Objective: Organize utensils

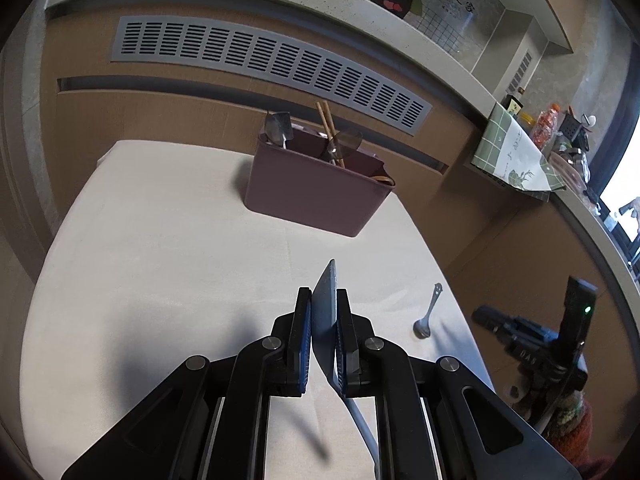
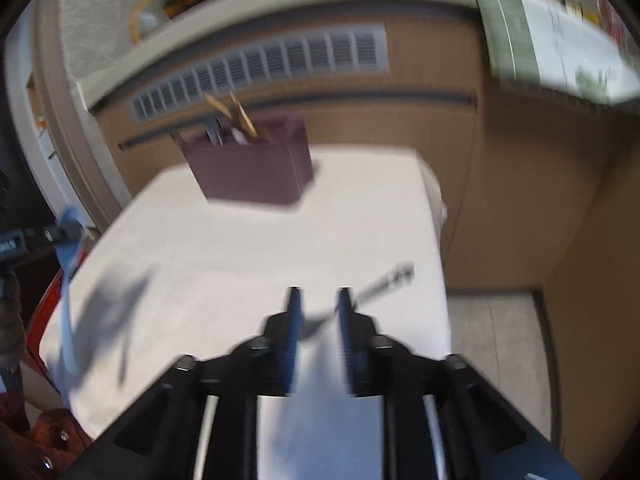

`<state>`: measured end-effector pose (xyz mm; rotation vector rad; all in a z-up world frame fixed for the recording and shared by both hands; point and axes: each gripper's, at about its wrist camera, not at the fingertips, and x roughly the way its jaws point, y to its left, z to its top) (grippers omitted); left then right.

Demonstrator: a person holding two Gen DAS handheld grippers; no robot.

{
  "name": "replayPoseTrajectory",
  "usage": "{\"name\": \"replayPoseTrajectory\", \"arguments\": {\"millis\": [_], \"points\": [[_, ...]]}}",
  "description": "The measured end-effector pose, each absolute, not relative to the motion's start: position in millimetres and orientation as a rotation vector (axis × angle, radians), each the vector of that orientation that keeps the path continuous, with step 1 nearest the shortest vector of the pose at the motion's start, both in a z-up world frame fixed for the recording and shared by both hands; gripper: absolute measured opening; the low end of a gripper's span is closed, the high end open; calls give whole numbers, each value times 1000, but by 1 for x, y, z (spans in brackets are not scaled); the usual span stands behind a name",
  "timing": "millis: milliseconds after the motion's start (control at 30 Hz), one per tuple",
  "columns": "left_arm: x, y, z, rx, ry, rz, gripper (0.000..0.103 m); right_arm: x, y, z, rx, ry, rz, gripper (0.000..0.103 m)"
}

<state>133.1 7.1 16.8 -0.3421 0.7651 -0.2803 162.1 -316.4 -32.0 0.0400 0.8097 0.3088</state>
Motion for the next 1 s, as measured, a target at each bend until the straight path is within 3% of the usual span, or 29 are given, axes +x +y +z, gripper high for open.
{"name": "replayPoseTrajectory", "arguments": {"millis": [333, 433, 500, 600, 1000], "points": [[144, 7, -9, -362, 824, -282, 11, 174, -321, -87, 192, 970, 303, 27], [146, 9, -14, -367, 833, -282, 11, 168, -299, -88, 62, 963, 293, 33], [147, 10, -17, -373, 838, -283, 11, 163, -284, -90, -23, 946, 279, 45], [149, 10, -22, -381, 852, -285, 11, 158, -274, -93, -71, 926, 241, 52], [149, 8, -30, -395, 855, -303, 11, 189, -264, -92, 113, 915, 5, 56]]}}
